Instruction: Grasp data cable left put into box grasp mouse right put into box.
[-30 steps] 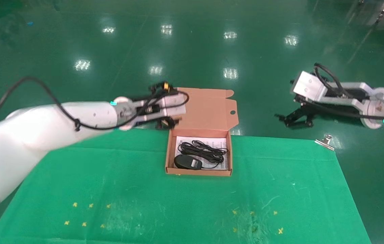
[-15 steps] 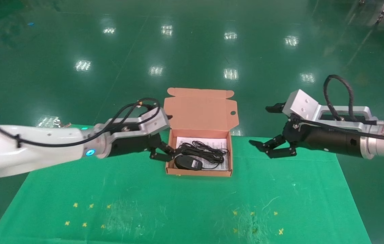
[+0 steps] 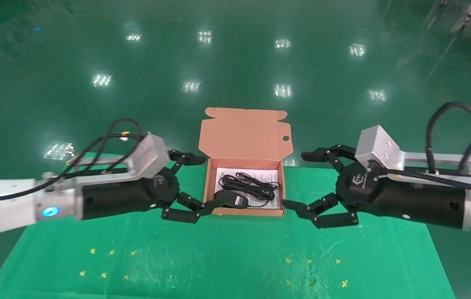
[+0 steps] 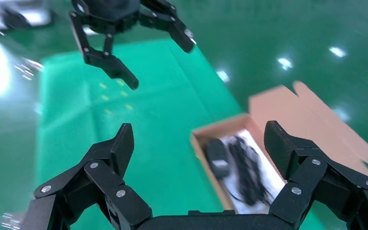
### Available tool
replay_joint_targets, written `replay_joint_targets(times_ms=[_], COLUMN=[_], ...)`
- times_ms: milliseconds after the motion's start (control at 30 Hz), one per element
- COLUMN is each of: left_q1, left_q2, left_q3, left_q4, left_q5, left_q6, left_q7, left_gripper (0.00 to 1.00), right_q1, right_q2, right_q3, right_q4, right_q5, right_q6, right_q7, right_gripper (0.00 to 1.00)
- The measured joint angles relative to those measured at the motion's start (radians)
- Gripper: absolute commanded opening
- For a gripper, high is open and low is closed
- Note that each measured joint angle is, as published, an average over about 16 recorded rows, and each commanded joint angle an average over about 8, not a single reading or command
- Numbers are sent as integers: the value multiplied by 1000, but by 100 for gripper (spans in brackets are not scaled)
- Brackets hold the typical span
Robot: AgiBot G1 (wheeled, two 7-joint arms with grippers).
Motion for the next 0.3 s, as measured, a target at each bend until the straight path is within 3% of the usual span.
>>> replay_joint_targets(times_ms=[300], left_q1=[56], left_q2=[-67], left_q3=[-84], left_q4=[-57], left_q5=[-97], left_q6=[102], left_q7=[-15], left_gripper=[100], right_q1=[-56], right_q2=[17], right_q3=[58], right_q4=[31], right_q5=[88], right_q6=[-69], right_q7=[-3], right_gripper=[100])
